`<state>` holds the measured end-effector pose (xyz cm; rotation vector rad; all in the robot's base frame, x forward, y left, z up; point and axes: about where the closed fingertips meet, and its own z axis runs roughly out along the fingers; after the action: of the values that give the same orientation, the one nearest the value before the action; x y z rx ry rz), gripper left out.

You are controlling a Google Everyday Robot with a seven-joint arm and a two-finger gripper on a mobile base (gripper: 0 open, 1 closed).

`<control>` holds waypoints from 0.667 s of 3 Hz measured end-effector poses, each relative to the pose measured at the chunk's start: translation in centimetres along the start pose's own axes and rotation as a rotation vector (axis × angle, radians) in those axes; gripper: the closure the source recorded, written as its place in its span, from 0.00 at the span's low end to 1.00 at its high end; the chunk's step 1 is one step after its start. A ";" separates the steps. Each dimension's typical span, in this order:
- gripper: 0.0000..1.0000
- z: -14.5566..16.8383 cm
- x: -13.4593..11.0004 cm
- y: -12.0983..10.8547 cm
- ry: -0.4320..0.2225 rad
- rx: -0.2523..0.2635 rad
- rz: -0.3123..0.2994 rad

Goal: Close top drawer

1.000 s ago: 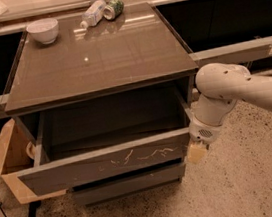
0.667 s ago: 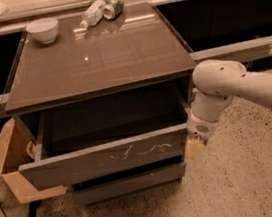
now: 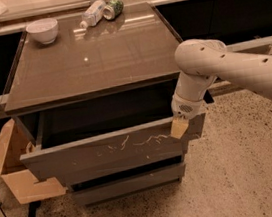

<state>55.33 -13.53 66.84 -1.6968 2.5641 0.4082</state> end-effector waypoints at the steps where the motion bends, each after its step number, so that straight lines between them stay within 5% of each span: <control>1: 1.00 0.8 0.2 0.1 0.003 -0.012 0.005; 2: 1.00 3.4 1.0 0.4 0.015 -0.054 0.020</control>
Offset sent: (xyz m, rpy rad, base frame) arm -0.0193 0.0004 -0.0583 0.0126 0.1011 -0.0173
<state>54.21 -13.45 63.48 -1.6985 2.6056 0.4717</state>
